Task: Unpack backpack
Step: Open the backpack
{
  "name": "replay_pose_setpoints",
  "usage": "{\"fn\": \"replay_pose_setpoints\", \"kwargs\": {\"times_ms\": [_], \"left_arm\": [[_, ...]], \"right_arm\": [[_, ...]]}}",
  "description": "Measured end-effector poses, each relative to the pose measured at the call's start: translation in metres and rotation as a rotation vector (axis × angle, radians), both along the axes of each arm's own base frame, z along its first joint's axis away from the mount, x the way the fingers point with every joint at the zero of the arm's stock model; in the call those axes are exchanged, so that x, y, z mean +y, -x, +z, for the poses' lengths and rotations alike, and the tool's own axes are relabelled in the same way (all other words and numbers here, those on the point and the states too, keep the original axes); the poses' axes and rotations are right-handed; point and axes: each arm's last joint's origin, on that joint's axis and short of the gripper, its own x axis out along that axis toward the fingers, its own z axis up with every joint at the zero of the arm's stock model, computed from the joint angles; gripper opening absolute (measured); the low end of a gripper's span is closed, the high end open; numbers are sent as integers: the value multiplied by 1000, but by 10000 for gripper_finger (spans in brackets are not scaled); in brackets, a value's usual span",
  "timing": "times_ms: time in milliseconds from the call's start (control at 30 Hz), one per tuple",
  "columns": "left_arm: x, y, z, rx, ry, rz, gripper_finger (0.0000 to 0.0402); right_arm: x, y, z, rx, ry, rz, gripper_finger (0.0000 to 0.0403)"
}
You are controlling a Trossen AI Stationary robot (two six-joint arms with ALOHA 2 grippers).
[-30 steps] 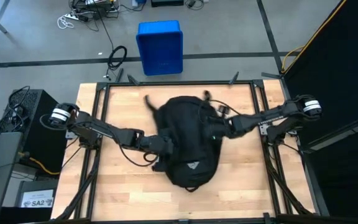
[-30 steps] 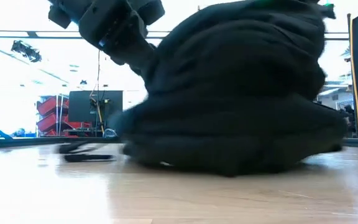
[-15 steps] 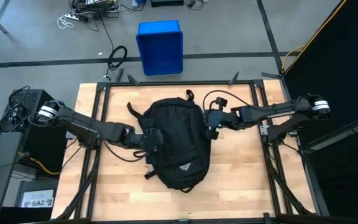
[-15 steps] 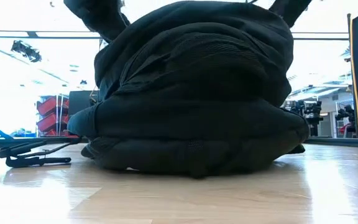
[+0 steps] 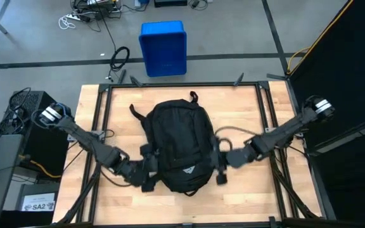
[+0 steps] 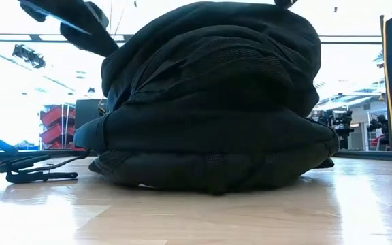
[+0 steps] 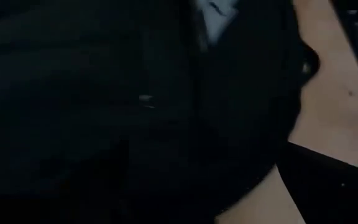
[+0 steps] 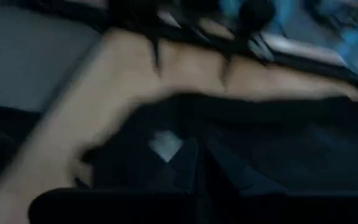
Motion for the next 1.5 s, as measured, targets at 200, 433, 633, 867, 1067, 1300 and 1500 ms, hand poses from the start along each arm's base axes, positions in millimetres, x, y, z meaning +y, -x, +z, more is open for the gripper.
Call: {"fn": "replay_pose_setpoints", "kwargs": {"times_ms": [200,433,633,867,1067,1300,1500], "left_arm": [[2,10,-34,49,-46,115,374],[10,18,-51,52,-71,191,374],[16,22,-57,16,-120,257,374],[14,20,-55,-11,-77,270,374],[13,19,-55,-22,-62,266,374],[13,19,-54,-19,-76,250,374],[13,19,-54,-20,-77,250,374]], "right_arm": [[12,-29,-15,-156,25,-17,3],[-5,-60,-36,-76,98,-38,64],[1,-81,-27,-38,113,23,154],[13,-99,-48,141,158,-19,237],[1,-107,-67,227,175,-113,257],[-9,-111,-66,228,158,-165,209],[11,-109,-49,180,128,-102,176]]}}
